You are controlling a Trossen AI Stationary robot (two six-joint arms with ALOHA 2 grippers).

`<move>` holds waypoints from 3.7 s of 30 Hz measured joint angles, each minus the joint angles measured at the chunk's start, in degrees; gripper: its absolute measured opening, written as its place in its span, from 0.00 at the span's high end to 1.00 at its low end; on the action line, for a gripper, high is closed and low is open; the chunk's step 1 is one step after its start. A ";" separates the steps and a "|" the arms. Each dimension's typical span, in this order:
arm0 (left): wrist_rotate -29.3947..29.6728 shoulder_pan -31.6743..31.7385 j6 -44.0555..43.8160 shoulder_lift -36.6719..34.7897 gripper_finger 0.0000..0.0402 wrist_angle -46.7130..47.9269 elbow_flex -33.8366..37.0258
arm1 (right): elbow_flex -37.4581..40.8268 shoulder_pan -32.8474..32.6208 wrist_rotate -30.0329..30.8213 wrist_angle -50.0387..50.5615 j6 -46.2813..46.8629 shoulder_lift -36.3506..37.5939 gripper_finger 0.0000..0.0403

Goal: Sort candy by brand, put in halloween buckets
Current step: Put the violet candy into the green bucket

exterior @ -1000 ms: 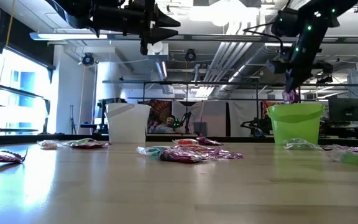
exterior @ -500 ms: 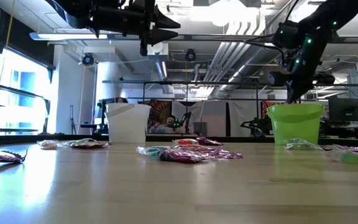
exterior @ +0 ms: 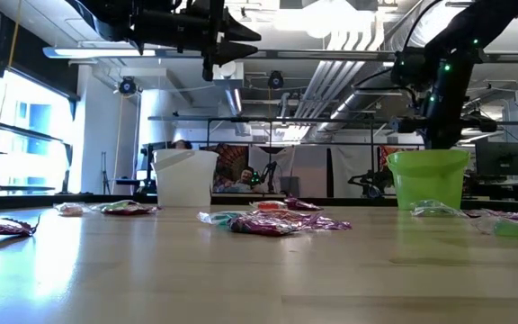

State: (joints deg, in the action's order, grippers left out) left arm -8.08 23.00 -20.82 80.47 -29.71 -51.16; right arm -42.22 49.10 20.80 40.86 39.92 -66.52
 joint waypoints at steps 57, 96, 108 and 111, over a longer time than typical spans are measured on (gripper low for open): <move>0.35 1.36 1.59 0.00 0.71 3.40 0.02 | -5.01 -41.11 -19.55 14.38 -0.78 7.96 0.84; 0.35 1.34 2.49 0.00 0.71 3.45 0.02 | 4.09 -46.57 -28.62 10.13 -10.41 -18.47 0.58; 0.35 1.38 4.05 0.03 0.71 5.76 0.04 | 2.43 -47.47 -29.59 12.84 -11.94 -16.91 0.98; 0.35 1.44 3.58 0.02 0.71 5.75 0.04 | 1.74 -47.67 -28.71 12.49 -11.36 -15.21 0.99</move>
State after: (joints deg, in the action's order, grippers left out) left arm -7.73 24.44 -17.23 80.49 -23.97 -51.11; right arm -40.47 1.43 -7.92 53.35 28.57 -81.73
